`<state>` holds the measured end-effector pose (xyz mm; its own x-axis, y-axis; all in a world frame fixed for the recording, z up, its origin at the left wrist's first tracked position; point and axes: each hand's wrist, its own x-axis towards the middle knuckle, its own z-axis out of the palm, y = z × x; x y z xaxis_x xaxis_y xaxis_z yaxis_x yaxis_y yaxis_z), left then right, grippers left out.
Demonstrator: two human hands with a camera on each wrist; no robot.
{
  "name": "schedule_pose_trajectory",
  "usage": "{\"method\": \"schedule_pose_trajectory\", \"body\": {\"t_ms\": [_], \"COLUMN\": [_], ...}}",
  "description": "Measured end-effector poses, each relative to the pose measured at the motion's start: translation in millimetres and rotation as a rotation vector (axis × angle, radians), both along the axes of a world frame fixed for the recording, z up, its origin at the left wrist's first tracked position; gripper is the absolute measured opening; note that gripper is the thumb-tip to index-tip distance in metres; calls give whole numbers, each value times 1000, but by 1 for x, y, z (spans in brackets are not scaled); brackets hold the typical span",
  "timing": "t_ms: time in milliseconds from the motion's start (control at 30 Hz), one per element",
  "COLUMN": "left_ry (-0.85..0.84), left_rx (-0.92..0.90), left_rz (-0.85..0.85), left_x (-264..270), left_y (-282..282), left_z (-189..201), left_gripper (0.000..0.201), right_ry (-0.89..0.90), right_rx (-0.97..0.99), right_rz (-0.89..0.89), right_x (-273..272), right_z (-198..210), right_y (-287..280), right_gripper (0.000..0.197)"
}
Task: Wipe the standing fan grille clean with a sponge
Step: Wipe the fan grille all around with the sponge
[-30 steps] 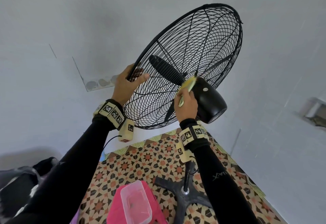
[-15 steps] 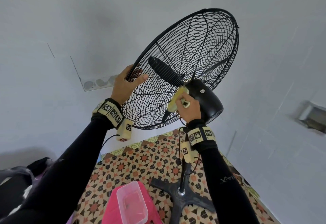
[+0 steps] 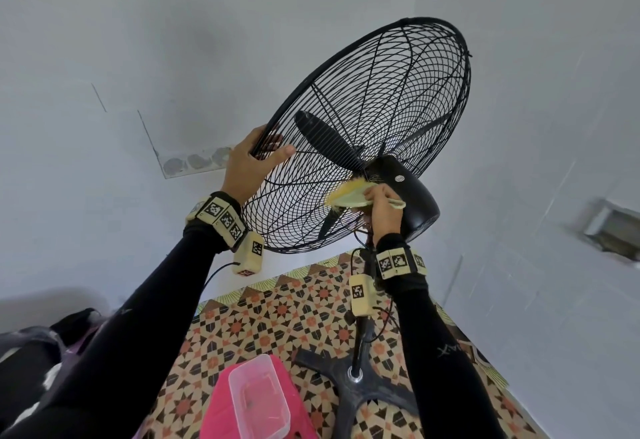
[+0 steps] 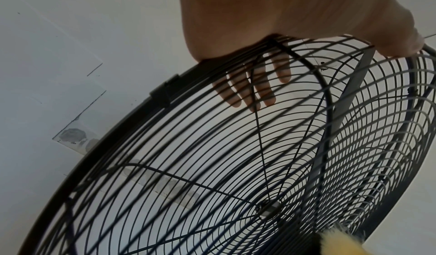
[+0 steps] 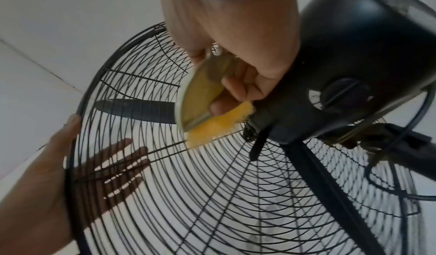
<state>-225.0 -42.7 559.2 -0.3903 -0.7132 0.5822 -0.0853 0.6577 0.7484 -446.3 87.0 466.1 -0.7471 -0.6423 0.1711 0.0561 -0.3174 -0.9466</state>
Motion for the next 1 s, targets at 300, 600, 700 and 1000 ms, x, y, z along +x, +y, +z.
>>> {"method": "schedule_pose_trajectory", "body": {"t_ms": [300,600,700,1000], "left_ry": [-2,-13,-7,-1], "left_rx": [-4,3,-2,14], "left_rz": [9,13,10,24], "left_x": [3,4,2,3], "left_y": [0,-1,1,0], "left_z": [0,0,-1,0], "left_gripper": [70,68,69,71], "right_ry": [-528,-444,-581,-556], "right_rx": [-155,-219,-224,-277], "right_rz": [203,132,209,200], "right_x": [15,30,18,37], "right_z": [9,2,-3,4], "right_y": [0,-14,-3,-10], "right_gripper": [29,13,21,4]}}
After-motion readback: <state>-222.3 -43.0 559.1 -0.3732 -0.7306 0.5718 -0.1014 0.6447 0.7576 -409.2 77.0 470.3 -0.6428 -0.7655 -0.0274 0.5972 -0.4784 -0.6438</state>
